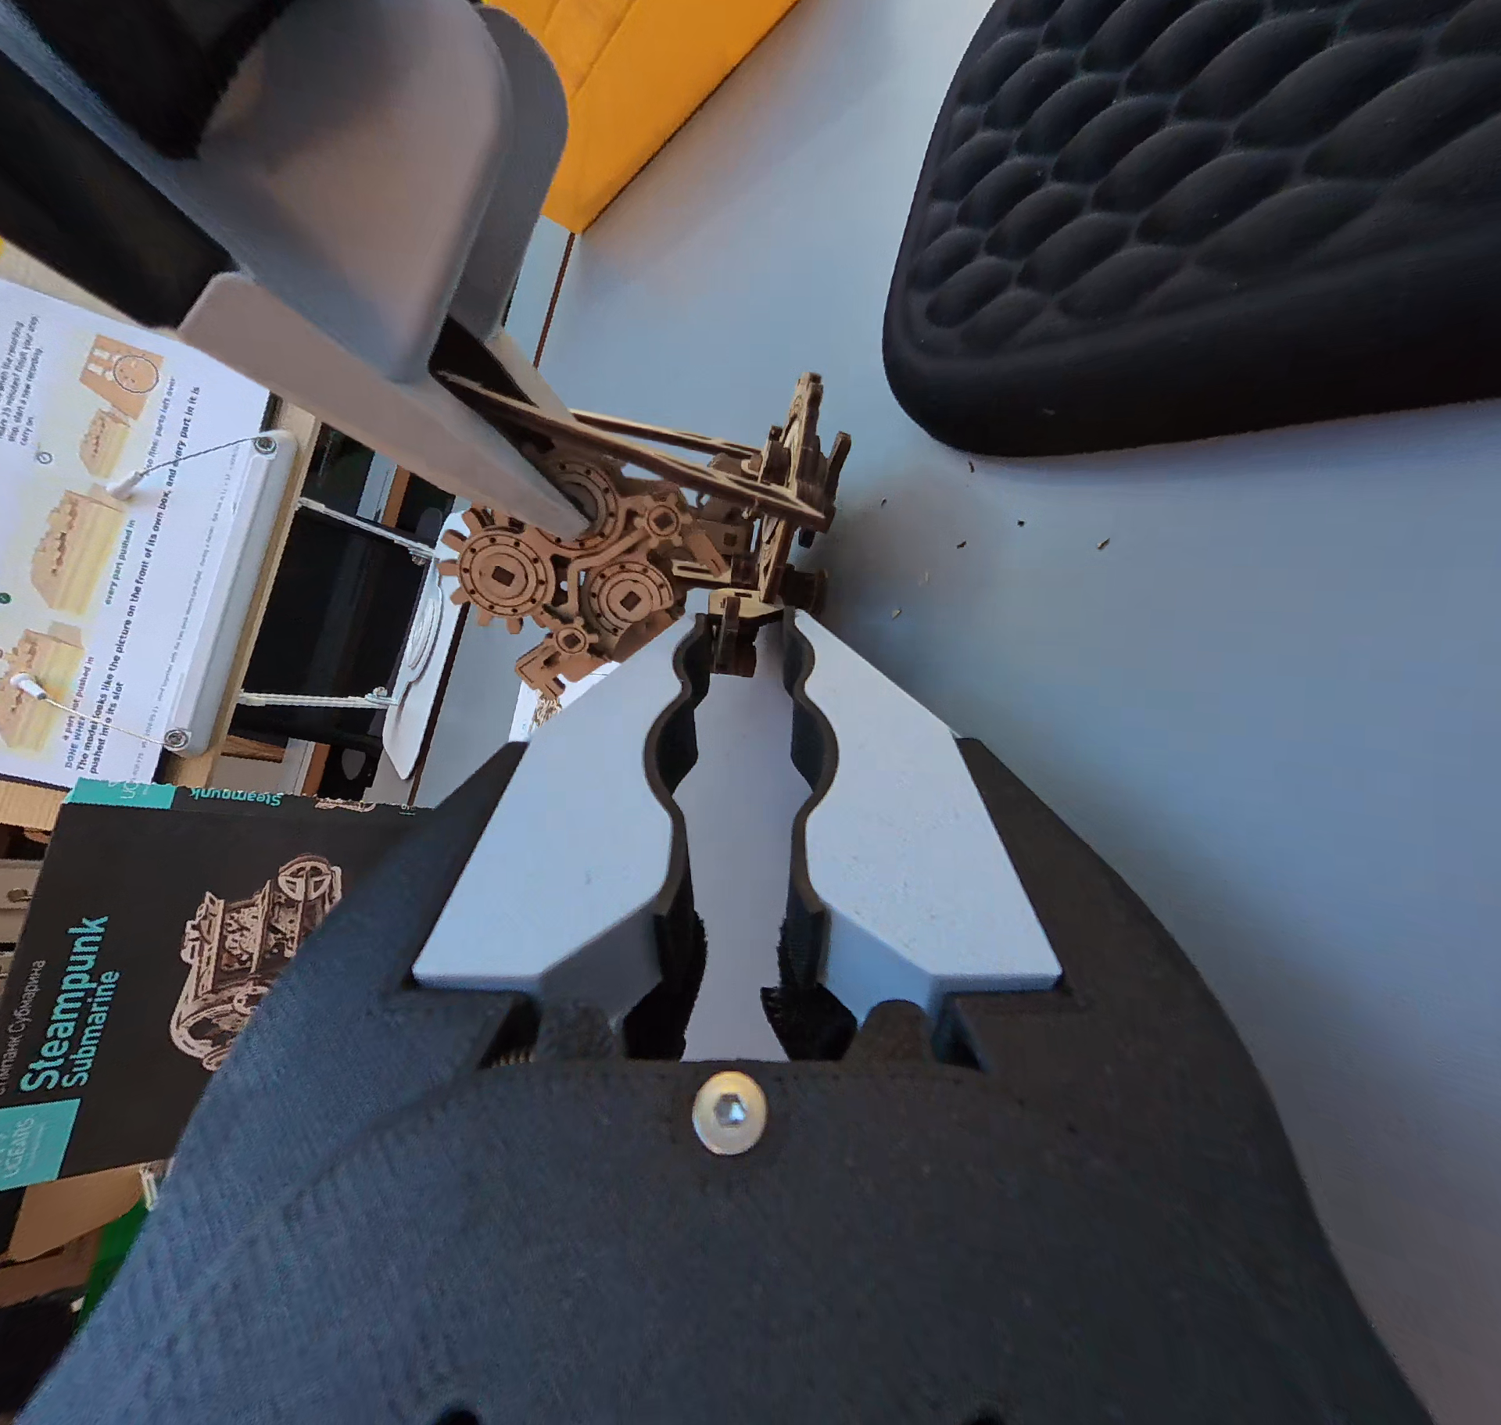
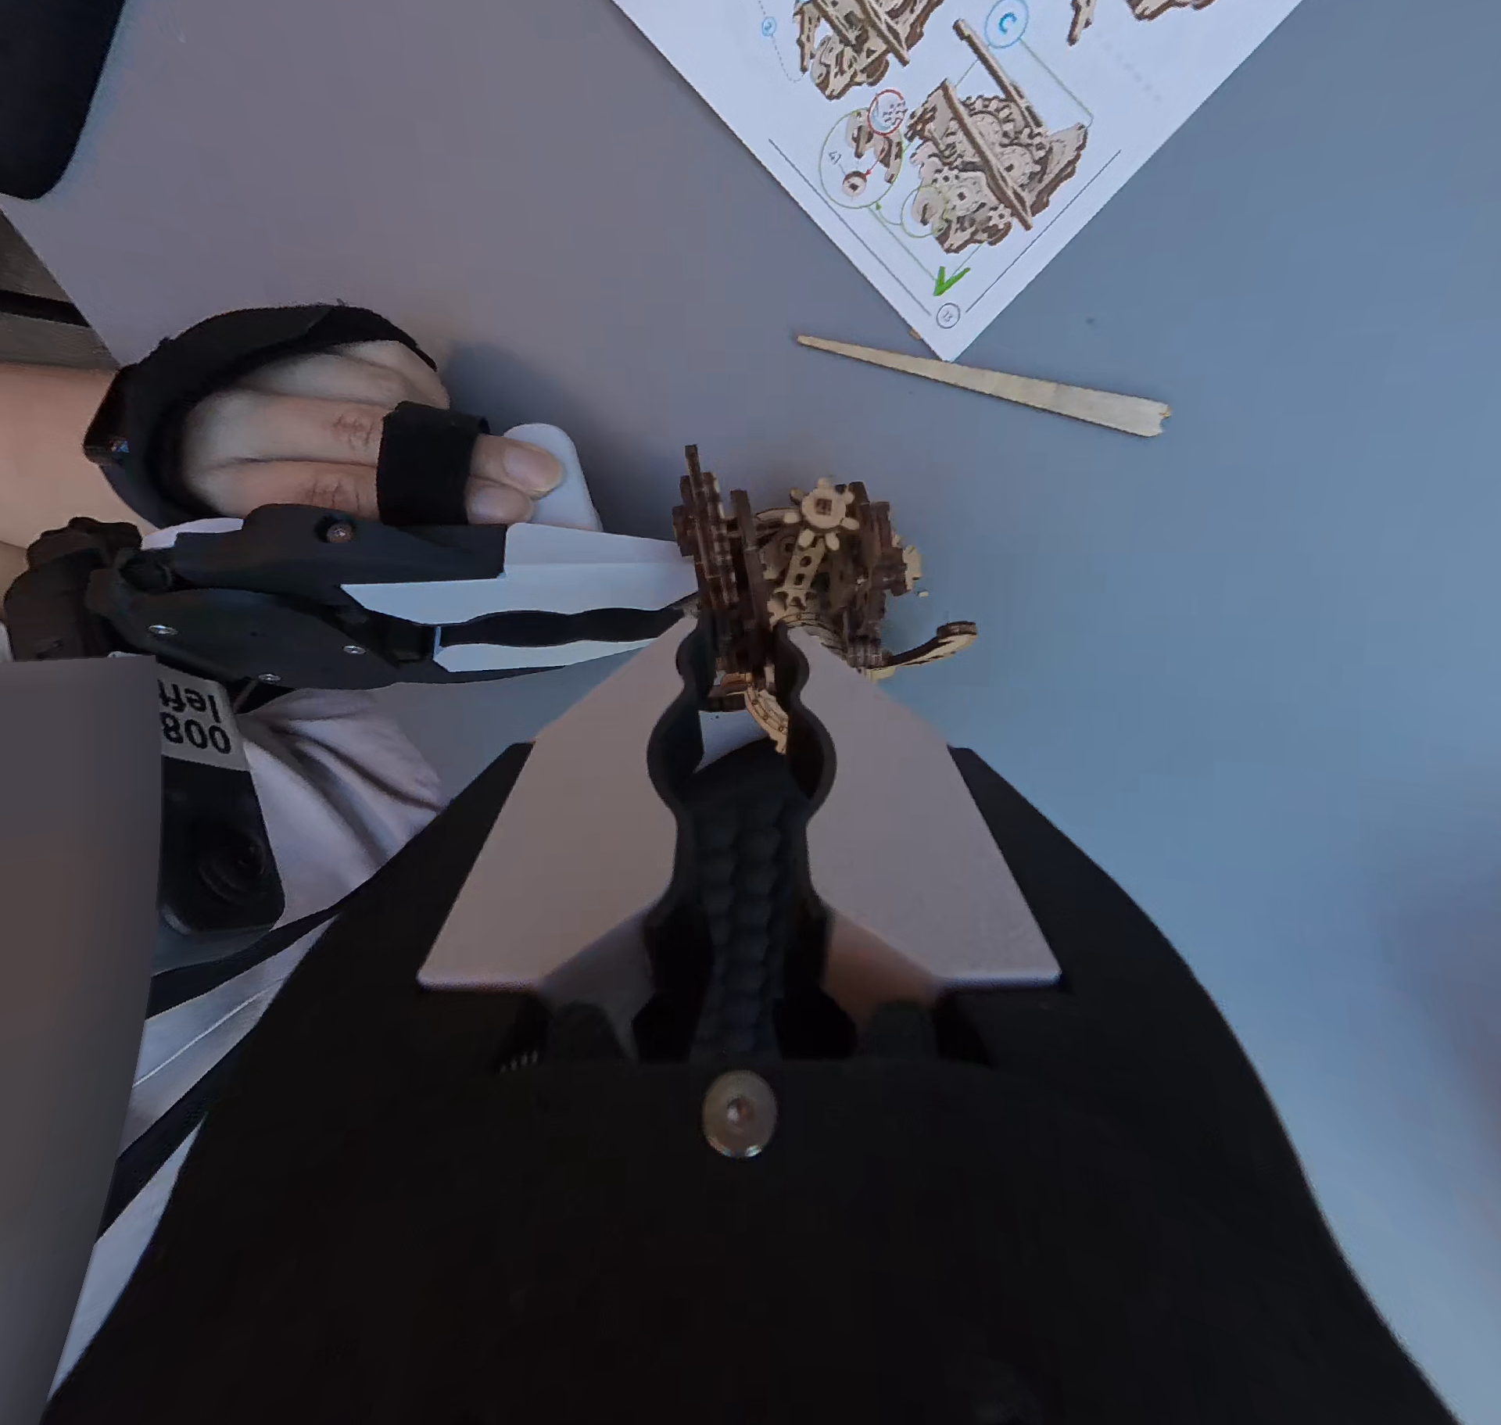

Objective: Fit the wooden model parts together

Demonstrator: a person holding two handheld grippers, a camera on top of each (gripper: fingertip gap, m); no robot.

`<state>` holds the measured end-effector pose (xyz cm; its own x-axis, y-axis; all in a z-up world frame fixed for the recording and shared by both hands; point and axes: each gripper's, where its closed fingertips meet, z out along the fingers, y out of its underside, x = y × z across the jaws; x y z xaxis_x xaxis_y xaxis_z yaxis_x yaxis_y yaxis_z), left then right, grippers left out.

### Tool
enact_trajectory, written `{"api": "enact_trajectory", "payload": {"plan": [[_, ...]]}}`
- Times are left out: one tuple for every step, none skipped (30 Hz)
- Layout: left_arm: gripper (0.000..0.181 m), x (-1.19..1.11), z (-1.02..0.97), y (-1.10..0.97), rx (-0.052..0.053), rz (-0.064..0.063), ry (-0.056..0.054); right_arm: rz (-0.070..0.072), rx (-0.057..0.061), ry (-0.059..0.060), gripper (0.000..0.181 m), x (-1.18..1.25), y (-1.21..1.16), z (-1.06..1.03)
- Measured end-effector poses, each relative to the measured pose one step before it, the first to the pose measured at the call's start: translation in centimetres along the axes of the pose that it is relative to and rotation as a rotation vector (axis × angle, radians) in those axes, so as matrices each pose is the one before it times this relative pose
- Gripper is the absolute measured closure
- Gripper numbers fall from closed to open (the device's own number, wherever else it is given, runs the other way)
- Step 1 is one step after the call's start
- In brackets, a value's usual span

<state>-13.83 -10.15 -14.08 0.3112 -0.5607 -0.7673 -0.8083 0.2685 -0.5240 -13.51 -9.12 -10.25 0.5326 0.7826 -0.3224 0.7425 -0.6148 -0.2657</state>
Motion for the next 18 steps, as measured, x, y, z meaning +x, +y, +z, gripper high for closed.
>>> {"api": "enact_trajectory", "payload": {"plan": [[0.165, 0.039, 0.005, -0.052, 0.0019, 0.0015, 0.0002, 0.0054, 0.0028, -0.0311, 0.169, -0.152, 0.114, 0.074], [0.165, 0.021, 0.001, -0.032, 0.0017, -0.0015, 0.0009, 0.0023, -0.0023, -0.0252, 0.169, -0.068, 0.149, 0.061], [0.166, 0.019, 0.0, -0.03, 0.0026, -0.0027, 0.0015, 0.0044, 0.0011, -0.0198, 0.17, 0.007, 0.052, 0.009], [0.166, 0.033, -0.017, -0.068, 0.0057, -0.0059, 0.0046, -0.0027, 0.0006, -0.0181, 0.17, -0.022, 0.014, -0.009], [0.166, 0.049, -0.004, -0.062, 0.007, -0.009, 0.0066, -0.0121, -0.0098, -0.0159, 0.169, -0.009, 0.124, 0.023], [0.166, 0.012, 0.004, -0.014, 0.0051, -0.0089, 0.0049, -0.0073, -0.0134, -0.0209, 0.17, -0.069, 0.136, 0.02], [0.166, -0.005, 0.001, -0.004, 0.0039, -0.0048, 0.0029, -0.0049, -0.0129, -0.0223, 0.17, -0.066, 0.078, 0.015], [0.166, -0.008, 0.002, -0.016, 0.0034, 0.0005, 0.0006, -0.0034, -0.0155, -0.0205, 0.17, -0.028, 0.052, -0.003], [0.166, -0.001, 0.007, -0.026, 0.0019, 0.0032, -0.0016, 0.0002, -0.0188, -0.0149, 0.17, 0.033, 0.075, -0.042], [0.166, 0.007, 0.008, -0.043, 0.0014, 0.0055, -0.0018, -0.0052, -0.0216, -0.008, 0.17, 0.063, 0.042, -0.027], [0.166, 0.034, -0.019, -0.06, 0.0035, 0.009, -0.0009, -0.0158, -0.0245, 0.0004, 0.17, 0.085, 0.048, -0.006], [0.166, 0.019, -0.022, -0.023, 0.0027, 0.007, -0.0005, -0.0158, -0.025, -0.0024, 0.17, -0.034, 0.045, 0.01], [0.166, 0.014, -0.014, -0.004, 0.0019, 0.0013, 0.001, -0.0153, -0.0325, -0.0025, 0.17, -0.055, 0.117, 0.023], [0.166, 0.02, -0.016, -0.02, 0.0031, -0.0016, 0.0034, -0.0189, -0.0308, 0.0006, 0.17, -0.023, 0.063, 0.017], [0.166, 0.006, 0.0, -0.005, 0.0028, -0.0022, 0.0023, -0.0165, -0.0278, -0.0011, 0.17, -0.027, 0.022, -0.002], [0.166, -0.014, 0.006, 0.024, 0.0023, -0.0012, 0.001, -0.0048, -0.0332, -0.0031, 0.17, -0.004, 0.093, 0.003], [0.166, 0.009, 0.0, -0.003, 0.0034, 0.0019, 0.0021, -0.0013, -0.0309, -0.0004, 0.17, 0.051, 0.018, -0.045], [0.166, 0.012, -0.022, -0.006, 0.0035, 0.0057, 0.0015, -0.0085, -0.0255, -0.0022, 0.17, -0.023, -0.054, -0.054]]}}
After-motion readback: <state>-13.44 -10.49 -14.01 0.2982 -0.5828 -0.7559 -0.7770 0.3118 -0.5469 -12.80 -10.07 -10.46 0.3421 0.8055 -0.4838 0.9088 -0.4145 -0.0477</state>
